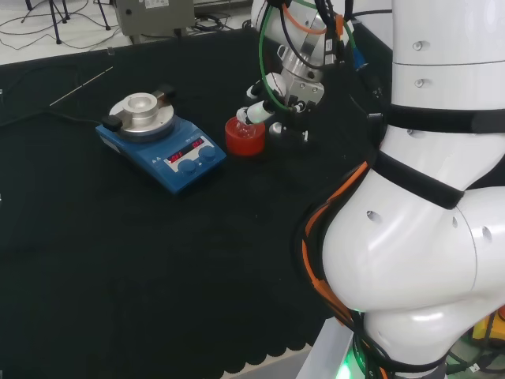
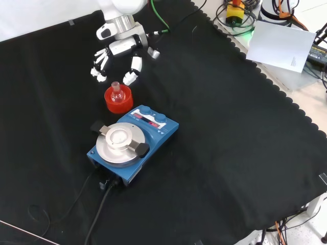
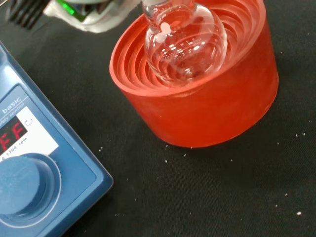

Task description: Pick up the round-bottom flask.

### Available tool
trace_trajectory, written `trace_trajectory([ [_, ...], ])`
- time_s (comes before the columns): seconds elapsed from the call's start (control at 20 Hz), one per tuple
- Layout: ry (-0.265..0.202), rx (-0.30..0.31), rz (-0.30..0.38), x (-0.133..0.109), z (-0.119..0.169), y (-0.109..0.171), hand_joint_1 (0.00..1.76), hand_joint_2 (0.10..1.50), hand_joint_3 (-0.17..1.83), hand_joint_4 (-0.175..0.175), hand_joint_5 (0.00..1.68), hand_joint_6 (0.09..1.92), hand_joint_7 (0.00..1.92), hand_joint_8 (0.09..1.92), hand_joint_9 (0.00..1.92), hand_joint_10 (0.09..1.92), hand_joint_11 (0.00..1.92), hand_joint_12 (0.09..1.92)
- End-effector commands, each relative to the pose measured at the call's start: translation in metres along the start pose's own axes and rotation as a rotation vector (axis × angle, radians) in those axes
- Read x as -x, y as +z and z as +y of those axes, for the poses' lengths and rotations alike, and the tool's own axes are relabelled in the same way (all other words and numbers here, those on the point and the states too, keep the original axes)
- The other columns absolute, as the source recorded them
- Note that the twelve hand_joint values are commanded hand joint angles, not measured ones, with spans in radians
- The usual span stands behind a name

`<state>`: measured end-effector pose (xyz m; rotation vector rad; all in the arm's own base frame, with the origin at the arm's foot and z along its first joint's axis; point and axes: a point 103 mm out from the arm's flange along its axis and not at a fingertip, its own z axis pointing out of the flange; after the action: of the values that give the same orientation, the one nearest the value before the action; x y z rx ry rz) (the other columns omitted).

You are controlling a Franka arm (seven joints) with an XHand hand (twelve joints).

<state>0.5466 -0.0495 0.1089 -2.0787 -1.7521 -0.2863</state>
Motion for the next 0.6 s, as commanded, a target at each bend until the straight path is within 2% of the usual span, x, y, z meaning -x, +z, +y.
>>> trace_trajectory([
  [0.05,-0.003,0.005,-0.001,-0.0012,-0.0003,0.0030,0.89,0.58,0.70,0.018,0.71,0.09,0.29,0.54,0.40,0.60,0.00,1.22],
  [0.6,-0.004,0.024,0.006,-0.0007,-0.0012,0.0050,0.90,0.58,0.70,0.018,0.71,0.10,0.30,0.54,0.41,0.60,0.00,1.22],
])
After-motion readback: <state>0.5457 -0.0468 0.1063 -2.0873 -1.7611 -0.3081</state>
